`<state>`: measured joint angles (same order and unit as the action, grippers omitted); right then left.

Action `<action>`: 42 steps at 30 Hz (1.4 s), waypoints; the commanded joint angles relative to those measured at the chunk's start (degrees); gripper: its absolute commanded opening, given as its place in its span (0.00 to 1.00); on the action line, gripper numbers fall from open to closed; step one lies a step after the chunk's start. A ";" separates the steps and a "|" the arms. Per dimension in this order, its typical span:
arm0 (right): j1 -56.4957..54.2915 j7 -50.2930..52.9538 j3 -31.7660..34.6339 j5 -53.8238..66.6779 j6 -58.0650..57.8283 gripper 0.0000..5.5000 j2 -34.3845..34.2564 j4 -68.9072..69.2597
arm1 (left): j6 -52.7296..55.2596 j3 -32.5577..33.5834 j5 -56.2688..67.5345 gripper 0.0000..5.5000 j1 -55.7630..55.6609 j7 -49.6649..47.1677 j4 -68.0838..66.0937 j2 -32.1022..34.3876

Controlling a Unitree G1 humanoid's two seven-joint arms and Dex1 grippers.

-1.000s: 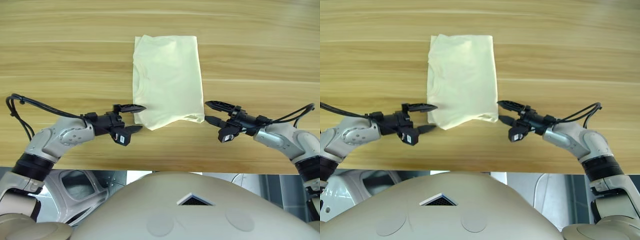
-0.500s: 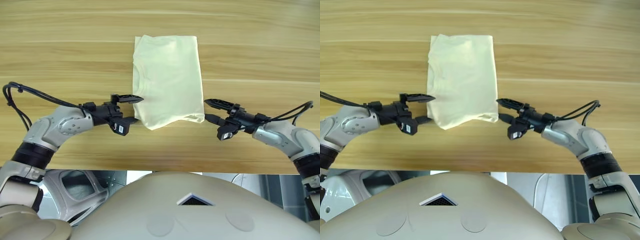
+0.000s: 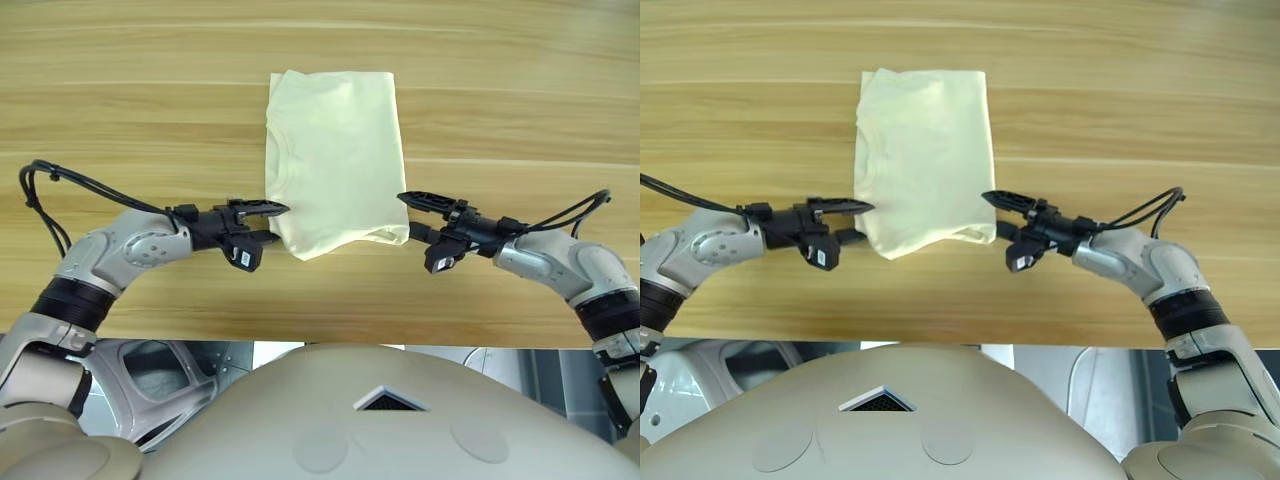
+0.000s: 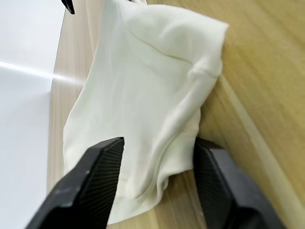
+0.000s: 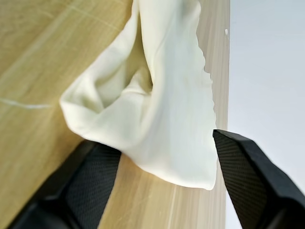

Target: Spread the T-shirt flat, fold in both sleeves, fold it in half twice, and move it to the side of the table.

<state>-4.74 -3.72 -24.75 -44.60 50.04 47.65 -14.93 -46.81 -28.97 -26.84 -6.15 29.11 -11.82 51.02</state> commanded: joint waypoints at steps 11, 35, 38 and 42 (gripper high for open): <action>0.33 -4.26 -3.22 -1.52 1.50 0.56 0.33 -2.14 | 1.95 -5.92 -6.24 0.04 3.48 4.88 -5.76 -1.13; 0.78 -4.39 -2.68 1.88 3.12 0.01 0.67 -3.04 | 0.29 -1.72 1.02 0.02 4.86 1.90 -3.75 -2.34; 2.40 -4.23 -1.71 3.50 2.72 0.01 0.30 -1.62 | -0.36 -0.14 4.45 0.02 5.86 1.18 -3.67 -3.51; 5.85 -4.46 -0.03 6.78 2.30 0.01 0.64 0.30 | -1.19 0.47 8.71 0.02 9.84 2.12 -1.34 -3.55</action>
<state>-2.10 -6.43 -25.04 -38.41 53.06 47.87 -15.48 -48.54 -27.04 -18.13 -0.70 29.38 -13.22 47.70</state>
